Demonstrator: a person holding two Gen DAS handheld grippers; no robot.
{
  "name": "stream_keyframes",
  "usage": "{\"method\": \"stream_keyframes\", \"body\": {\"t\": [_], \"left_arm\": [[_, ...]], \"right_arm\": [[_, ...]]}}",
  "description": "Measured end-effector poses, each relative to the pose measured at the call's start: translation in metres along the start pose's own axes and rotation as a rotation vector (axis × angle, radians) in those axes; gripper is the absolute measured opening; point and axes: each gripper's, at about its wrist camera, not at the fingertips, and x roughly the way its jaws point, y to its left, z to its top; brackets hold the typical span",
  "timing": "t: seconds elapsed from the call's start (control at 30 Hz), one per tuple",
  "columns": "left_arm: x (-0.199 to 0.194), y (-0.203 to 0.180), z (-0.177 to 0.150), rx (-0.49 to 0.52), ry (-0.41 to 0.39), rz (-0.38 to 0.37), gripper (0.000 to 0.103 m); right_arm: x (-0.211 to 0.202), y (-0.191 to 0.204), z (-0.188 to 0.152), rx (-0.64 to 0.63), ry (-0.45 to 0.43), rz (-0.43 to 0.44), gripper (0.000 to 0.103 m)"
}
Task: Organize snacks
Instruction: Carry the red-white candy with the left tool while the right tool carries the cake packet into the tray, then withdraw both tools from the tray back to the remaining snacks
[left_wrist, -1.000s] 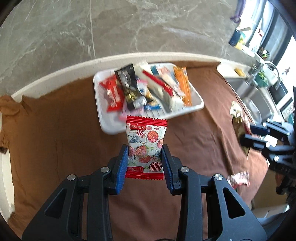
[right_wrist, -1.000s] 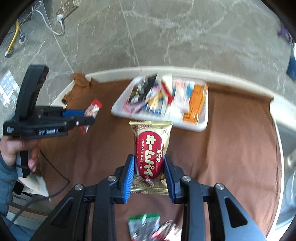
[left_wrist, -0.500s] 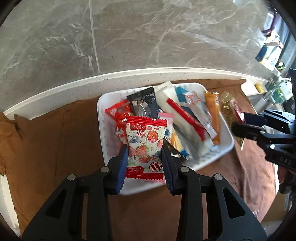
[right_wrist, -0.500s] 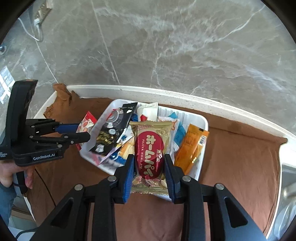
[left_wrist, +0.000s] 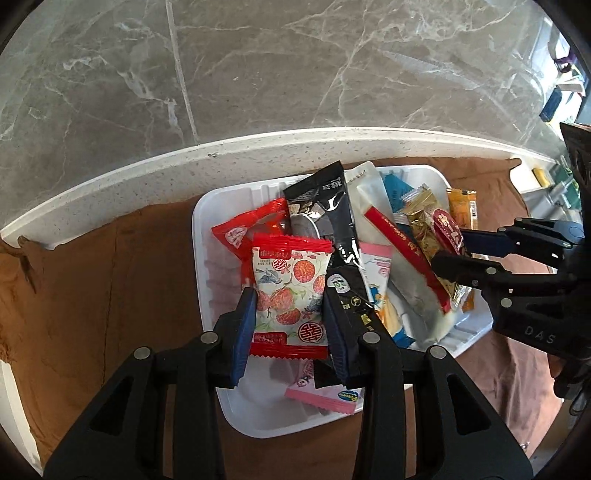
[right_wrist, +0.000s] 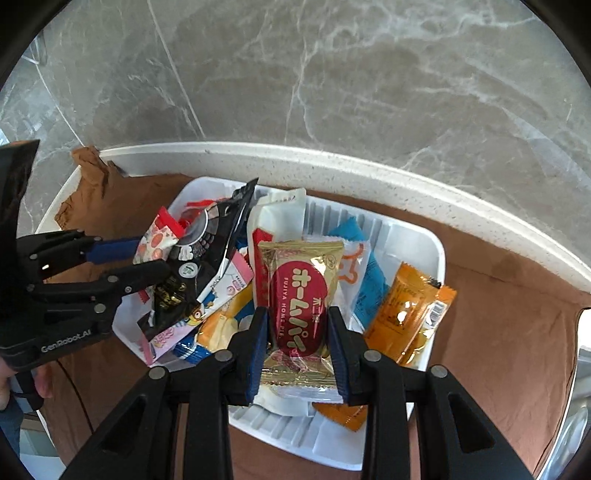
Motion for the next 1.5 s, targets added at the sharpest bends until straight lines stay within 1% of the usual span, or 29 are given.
{"method": "stream_keyframes", "body": {"t": [0.17, 0.2, 0.23, 0.27, 0.3, 0.33, 0.37, 0.43, 0.5, 0.57, 0.6, 0.63, 0.7, 0.77, 0.83, 0.93, 0.97, 1.03, 1.1, 1.17, 1.2, 1.27, 1.3, 1.33, 1.4, 1.43, 1.47, 1.5], "left_arm": [[0.002, 0.002, 0.0, -0.009, -0.006, 0.005, 0.036], [0.002, 0.001, 0.0, -0.01, -0.006, 0.009, 0.04], [0.002, 0.001, 0.0, -0.014, -0.007, 0.018, 0.05], [0.002, 0.002, 0.0, -0.018, -0.01, 0.031, 0.056], [0.0, 0.003, -0.001, -0.022, -0.016, 0.04, 0.066], [-0.004, 0.005, -0.002, -0.028, -0.027, 0.043, 0.07], [-0.007, 0.006, -0.003, -0.036, -0.04, 0.038, 0.07], [-0.013, 0.007, -0.005, -0.039, -0.056, 0.033, 0.075], [-0.021, 0.005, -0.007, -0.03, -0.073, 0.03, 0.076], [-0.033, -0.001, -0.011, -0.013, -0.097, 0.032, 0.08], [-0.041, -0.004, -0.014, -0.001, -0.118, 0.037, 0.088], [-0.048, -0.007, -0.018, 0.007, -0.138, 0.038, 0.095], [-0.063, -0.011, -0.027, 0.017, -0.18, 0.032, 0.102], [-0.078, -0.018, -0.041, 0.037, -0.233, 0.044, 0.103], [-0.091, -0.025, -0.056, 0.078, -0.265, 0.03, 0.103], [-0.109, -0.042, -0.08, 0.17, -0.313, 0.066, 0.103], [-0.114, -0.047, -0.09, 0.197, -0.332, 0.06, 0.103], [-0.122, -0.053, -0.107, 0.217, -0.34, 0.042, 0.103], [-0.129, -0.061, -0.127, 0.221, -0.337, 0.014, 0.103], [-0.133, -0.068, -0.146, 0.219, -0.292, -0.041, 0.103], [-0.134, -0.075, -0.157, 0.225, -0.267, -0.044, 0.103], [-0.139, -0.085, -0.177, 0.249, -0.252, -0.031, 0.103], [-0.141, -0.09, -0.186, 0.25, -0.239, -0.041, 0.103], [-0.142, -0.094, -0.196, 0.239, -0.216, -0.067, 0.103], [-0.139, -0.097, -0.217, 0.17, -0.147, -0.184, 0.103], [-0.137, -0.098, -0.226, 0.129, -0.118, -0.228, 0.103], [-0.134, -0.1, -0.234, 0.092, -0.085, -0.246, 0.103], [-0.132, -0.102, -0.241, 0.072, -0.06, -0.247, 0.103]], "right_arm": [[0.003, -0.004, 0.001, 0.01, 0.005, -0.002, 0.038], [0.003, -0.005, 0.0, 0.016, 0.008, -0.007, 0.042], [0.003, -0.004, 0.0, 0.021, 0.01, -0.008, 0.045], [0.003, -0.005, -0.001, 0.027, 0.011, -0.007, 0.045], [0.001, -0.006, -0.002, 0.032, 0.011, -0.01, 0.046], [0.001, -0.006, -0.002, 0.035, 0.009, -0.012, 0.047], [-0.002, -0.007, -0.002, 0.042, 0.001, -0.015, 0.049], [-0.005, -0.007, -0.002, 0.051, -0.011, -0.013, 0.058], [-0.012, -0.008, -0.003, 0.065, -0.028, -0.01, 0.059], [-0.023, -0.009, -0.006, 0.071, -0.054, -0.009, 0.059], [-0.03, -0.008, -0.009, 0.072, -0.073, -0.01, 0.062], [-0.035, -0.01, -0.011, 0.073, -0.088, -0.009, 0.068], [-0.049, -0.012, -0.019, 0.081, -0.13, -0.011, 0.076], [-0.061, -0.014, -0.027, 0.091, -0.165, -0.011, 0.079], [-0.07, -0.016, -0.036, 0.104, -0.183, -0.02, 0.08], [-0.081, -0.022, -0.051, 0.14, -0.197, -0.024, 0.081], [-0.086, -0.023, -0.059, 0.155, -0.199, -0.021, 0.081], [-0.095, -0.023, -0.073, 0.178, -0.211, -0.011, 0.081], [-0.107, -0.022, -0.093, 0.204, -0.23, 0.004, 0.081], [-0.115, -0.019, -0.11, 0.221, -0.241, 0.014, 0.081], [-0.123, -0.017, -0.125, 0.229, -0.243, 0.015, 0.081], [-0.132, -0.011, -0.145, 0.234, -0.237, 0.019, 0.081], [-0.138, -0.006, -0.157, 0.226, -0.225, 0.026, 0.081], [-0.144, 0.0, -0.168, 0.204, -0.208, 0.028, 0.081], [-0.154, 0.013, -0.191, 0.14, -0.164, 0.017, 0.081], [-0.158, 0.02, -0.202, 0.103, -0.132, 0.033, 0.08], [-0.163, 0.027, -0.214, 0.052, -0.092, 0.049, 0.079], [-0.167, 0.032, -0.224, 0.008, -0.061, 0.051, 0.077]]}}
